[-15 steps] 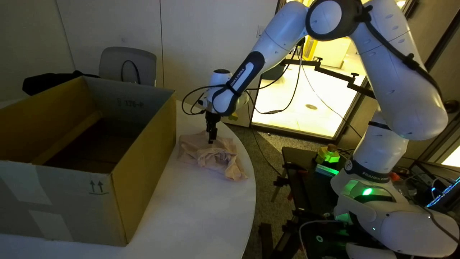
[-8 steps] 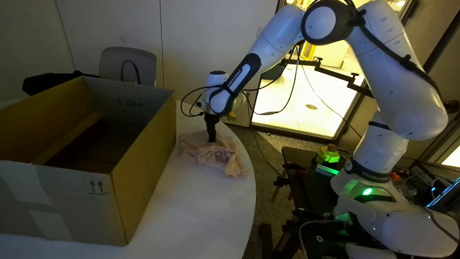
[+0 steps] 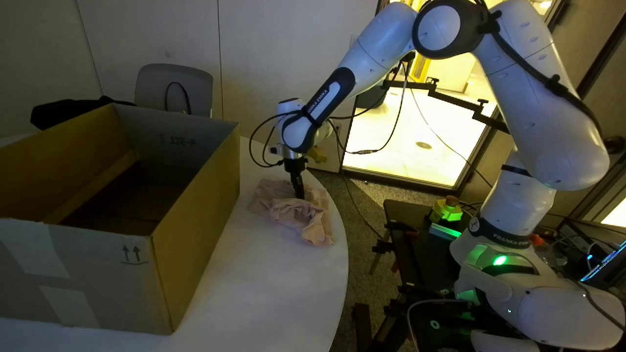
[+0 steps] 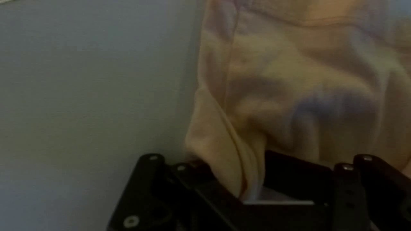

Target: Put the black marker on the peach towel, fold the towel then put it in the box

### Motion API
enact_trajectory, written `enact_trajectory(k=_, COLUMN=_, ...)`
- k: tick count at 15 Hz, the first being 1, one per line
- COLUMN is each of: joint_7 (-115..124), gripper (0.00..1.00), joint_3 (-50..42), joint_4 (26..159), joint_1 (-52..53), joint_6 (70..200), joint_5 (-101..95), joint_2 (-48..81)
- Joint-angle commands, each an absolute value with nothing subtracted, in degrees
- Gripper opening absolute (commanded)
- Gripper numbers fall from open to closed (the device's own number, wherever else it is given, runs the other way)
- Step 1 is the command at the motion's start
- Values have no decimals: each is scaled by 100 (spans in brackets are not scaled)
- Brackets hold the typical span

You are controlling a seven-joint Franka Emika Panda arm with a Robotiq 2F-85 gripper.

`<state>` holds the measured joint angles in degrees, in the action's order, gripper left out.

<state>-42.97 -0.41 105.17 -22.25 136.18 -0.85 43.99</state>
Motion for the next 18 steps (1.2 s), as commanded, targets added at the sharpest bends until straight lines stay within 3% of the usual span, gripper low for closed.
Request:
enact_trajectory(k=1, joint_7=-4385, gripper=0, joint_3=82, joint_4=10601, joint_1=-2285, joint_6=12852, joint_5=123, joint_2=4134)
enact_trajectory(k=13, joint_7=-4832, gripper=0, joint_3=673, joint_4=11393, joint_1=-2354, joint_6=12894, joint_5=1821, joint_2=3126)
enact_trajectory(k=18, joint_7=-4928, gripper=0, joint_3=874, joint_4=11948, joint_1=-1822, joint_6=13247, joint_5=2403, joint_2=2768)
